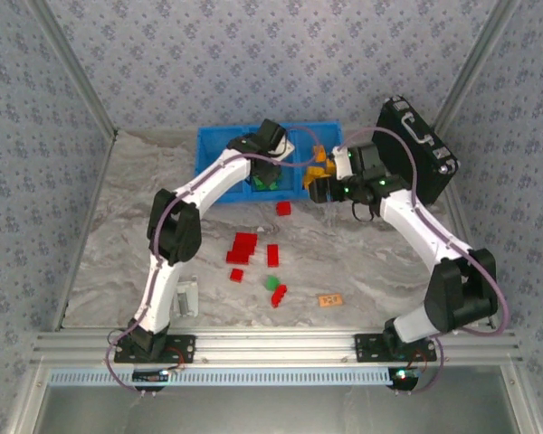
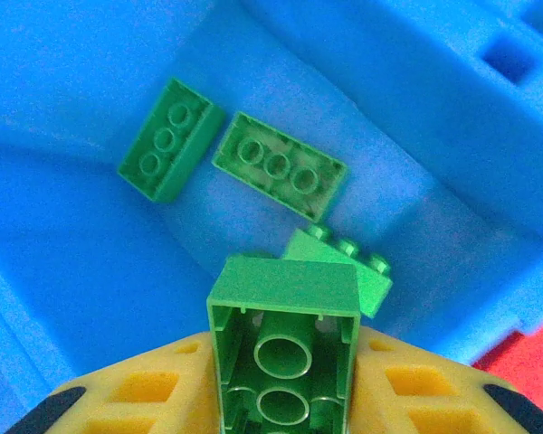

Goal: Sort the legos into containers by color
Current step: Place the lego in the container, then pick up the lego from the bottom-center of the table.

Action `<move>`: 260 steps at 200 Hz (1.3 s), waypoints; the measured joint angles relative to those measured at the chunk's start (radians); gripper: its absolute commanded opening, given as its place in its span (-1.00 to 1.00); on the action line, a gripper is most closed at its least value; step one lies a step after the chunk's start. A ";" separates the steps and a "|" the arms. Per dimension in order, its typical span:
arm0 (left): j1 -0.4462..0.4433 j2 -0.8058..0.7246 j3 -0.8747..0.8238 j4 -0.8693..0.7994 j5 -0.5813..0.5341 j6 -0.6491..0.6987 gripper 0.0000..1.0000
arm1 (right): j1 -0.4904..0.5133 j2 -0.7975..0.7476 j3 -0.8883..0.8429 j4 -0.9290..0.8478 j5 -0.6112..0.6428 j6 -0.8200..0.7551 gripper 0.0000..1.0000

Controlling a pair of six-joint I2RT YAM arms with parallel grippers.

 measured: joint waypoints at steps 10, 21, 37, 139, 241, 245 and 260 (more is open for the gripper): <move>0.010 0.023 0.036 -0.005 0.006 0.000 -0.25 | 0.006 -0.013 -0.028 -0.004 -0.012 -0.001 0.73; 0.018 0.045 0.073 -0.006 0.015 -0.006 -0.21 | 0.018 -0.028 -0.057 -0.006 -0.024 -0.004 0.74; 0.031 0.073 0.108 -0.006 0.026 -0.016 -0.14 | 0.053 -0.055 -0.102 -0.006 -0.037 -0.009 0.74; 0.043 0.040 0.093 -0.022 0.074 -0.021 0.36 | 0.347 -0.033 -0.287 0.086 -0.095 0.025 0.69; 0.063 -0.682 -0.322 0.074 0.013 0.011 0.53 | 0.591 0.050 -0.294 0.092 -0.060 0.114 0.70; 0.063 -0.701 -0.351 0.077 0.008 0.010 0.54 | 0.596 0.057 -0.294 0.090 -0.058 0.116 0.70; 0.068 -0.761 -0.446 0.077 0.002 0.003 0.57 | 0.608 0.084 -0.288 0.085 -0.045 0.121 0.68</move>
